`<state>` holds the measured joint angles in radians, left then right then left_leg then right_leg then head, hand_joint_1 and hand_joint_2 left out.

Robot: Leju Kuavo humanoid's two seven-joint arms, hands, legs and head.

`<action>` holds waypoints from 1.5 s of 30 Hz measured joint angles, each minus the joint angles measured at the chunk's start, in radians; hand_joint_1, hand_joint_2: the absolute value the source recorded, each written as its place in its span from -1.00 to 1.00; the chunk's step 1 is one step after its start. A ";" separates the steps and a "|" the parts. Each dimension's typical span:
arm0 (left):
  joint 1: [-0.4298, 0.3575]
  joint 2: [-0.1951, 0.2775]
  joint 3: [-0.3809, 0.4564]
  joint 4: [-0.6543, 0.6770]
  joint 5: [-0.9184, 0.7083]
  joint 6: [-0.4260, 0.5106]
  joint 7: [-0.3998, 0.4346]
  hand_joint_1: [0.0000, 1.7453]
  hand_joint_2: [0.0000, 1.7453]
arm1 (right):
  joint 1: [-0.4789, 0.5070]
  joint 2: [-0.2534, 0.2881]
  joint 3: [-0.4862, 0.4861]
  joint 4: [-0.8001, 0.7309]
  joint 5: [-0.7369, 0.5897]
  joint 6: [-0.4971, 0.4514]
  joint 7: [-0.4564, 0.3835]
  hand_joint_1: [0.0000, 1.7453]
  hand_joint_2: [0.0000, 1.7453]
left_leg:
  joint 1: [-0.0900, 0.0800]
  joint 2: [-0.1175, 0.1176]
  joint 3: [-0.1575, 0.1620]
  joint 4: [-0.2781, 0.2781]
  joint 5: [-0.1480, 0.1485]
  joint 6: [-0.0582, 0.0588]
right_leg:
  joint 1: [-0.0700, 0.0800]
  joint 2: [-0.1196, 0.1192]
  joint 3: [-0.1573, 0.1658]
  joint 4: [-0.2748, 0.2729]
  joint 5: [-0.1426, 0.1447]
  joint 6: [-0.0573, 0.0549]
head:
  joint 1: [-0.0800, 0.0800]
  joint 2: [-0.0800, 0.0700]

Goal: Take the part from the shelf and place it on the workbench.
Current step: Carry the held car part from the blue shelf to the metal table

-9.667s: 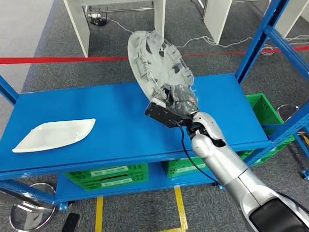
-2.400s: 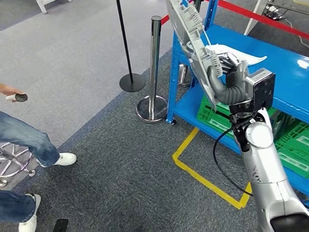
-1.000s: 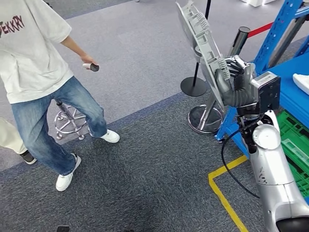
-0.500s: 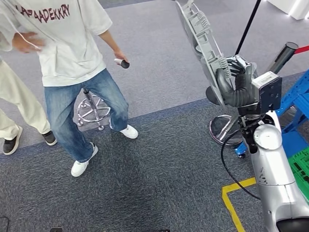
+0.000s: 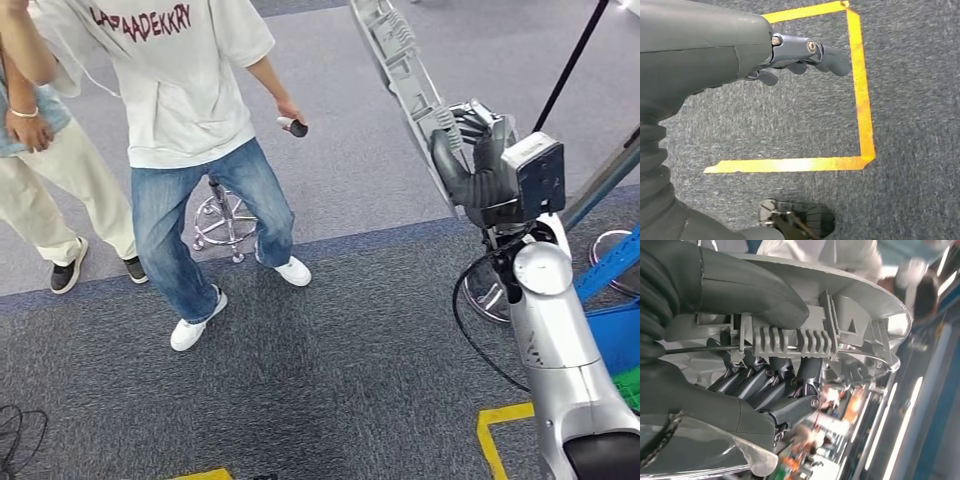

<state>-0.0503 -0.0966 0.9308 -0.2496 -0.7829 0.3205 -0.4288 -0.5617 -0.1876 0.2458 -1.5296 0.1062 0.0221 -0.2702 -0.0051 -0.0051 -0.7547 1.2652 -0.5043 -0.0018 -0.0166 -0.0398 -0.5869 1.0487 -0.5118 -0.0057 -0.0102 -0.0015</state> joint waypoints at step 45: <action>-0.004 -0.002 0.048 -0.006 -0.047 0.000 -0.015 -1.00 1.00 | 0.032 -0.026 -0.061 0.022 -0.013 -0.019 -0.020 1.00 1.00 | -0.013 -0.037 0.126 -0.245 0.074 0.047 | -0.003 0.039 -0.146 0.252 -0.092 0.044 | 0.011 0.000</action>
<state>-0.0544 -0.0983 0.9789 -0.2552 -0.8299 0.3204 -0.4440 -0.5299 -0.2136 0.1852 -1.5077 0.0930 0.0031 -0.2901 -0.0185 -0.0419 -0.6283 1.0205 -0.4299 0.0453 -0.0199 -0.0005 -0.7324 1.3010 -0.6038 0.0382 0.0007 -0.0015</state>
